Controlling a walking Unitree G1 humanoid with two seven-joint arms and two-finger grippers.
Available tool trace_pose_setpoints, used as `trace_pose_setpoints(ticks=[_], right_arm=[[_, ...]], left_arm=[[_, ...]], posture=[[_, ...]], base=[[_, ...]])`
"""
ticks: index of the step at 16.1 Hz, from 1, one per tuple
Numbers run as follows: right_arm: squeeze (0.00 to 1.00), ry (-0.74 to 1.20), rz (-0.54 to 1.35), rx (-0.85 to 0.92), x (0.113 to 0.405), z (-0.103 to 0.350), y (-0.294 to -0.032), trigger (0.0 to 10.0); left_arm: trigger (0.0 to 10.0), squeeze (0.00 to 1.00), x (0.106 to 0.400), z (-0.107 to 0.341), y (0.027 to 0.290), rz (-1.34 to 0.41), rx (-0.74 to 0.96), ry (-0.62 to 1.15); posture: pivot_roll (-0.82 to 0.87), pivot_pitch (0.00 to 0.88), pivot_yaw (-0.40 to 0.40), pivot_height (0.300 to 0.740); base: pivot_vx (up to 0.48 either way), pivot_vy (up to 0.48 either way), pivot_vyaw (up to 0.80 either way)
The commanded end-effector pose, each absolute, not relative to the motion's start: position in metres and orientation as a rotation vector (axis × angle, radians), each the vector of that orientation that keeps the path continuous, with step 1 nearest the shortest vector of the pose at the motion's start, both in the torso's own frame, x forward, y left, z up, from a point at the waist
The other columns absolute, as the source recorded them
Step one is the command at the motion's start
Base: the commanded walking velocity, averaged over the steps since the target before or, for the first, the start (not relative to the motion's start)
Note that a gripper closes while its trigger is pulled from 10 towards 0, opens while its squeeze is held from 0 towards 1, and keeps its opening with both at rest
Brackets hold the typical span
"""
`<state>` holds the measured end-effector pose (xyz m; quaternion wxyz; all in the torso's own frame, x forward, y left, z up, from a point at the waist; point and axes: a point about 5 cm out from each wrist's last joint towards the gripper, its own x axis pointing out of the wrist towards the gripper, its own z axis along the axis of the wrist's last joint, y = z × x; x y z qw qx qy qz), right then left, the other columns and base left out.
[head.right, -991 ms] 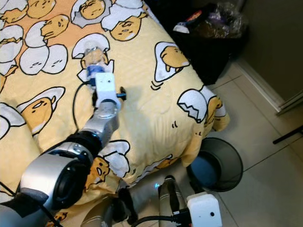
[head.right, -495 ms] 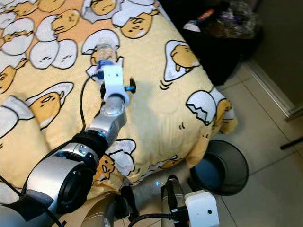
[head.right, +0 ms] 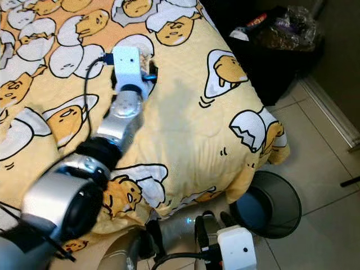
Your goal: Clean up the room
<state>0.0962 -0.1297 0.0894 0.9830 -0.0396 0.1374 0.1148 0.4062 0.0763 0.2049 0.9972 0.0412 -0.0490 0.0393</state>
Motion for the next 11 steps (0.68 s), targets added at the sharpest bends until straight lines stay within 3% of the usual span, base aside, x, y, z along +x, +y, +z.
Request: trace_pose_setpoints(ticks=[1,4,11], right_arm=[[0.0,0.298,0.231,-0.065,0.092,0.086,-0.128,10.0],[0.0,0.317,0.228,-0.068,0.085,0.086,-0.128,10.0],[0.0,0.329,0.22,-0.068,0.081,0.087,-0.128,10.0]], left_arm=[[10.0,0.0,0.404,0.189,0.082,0.104,0.13,-0.047],[10.0,0.0,0.396,0.154,0.098,0.143,0.265,0.051],[10.0,0.0,0.389,0.132,0.087,0.07,0.183,0.157]], posture=[[-0.46,0.275,0.149,0.725],[-0.48,0.285,0.146,0.725],[-0.49,0.3,0.145,0.725]], base=[[0.0,0.0,0.0],[0.0,0.0,0.0],[0.0,0.0,0.0]])
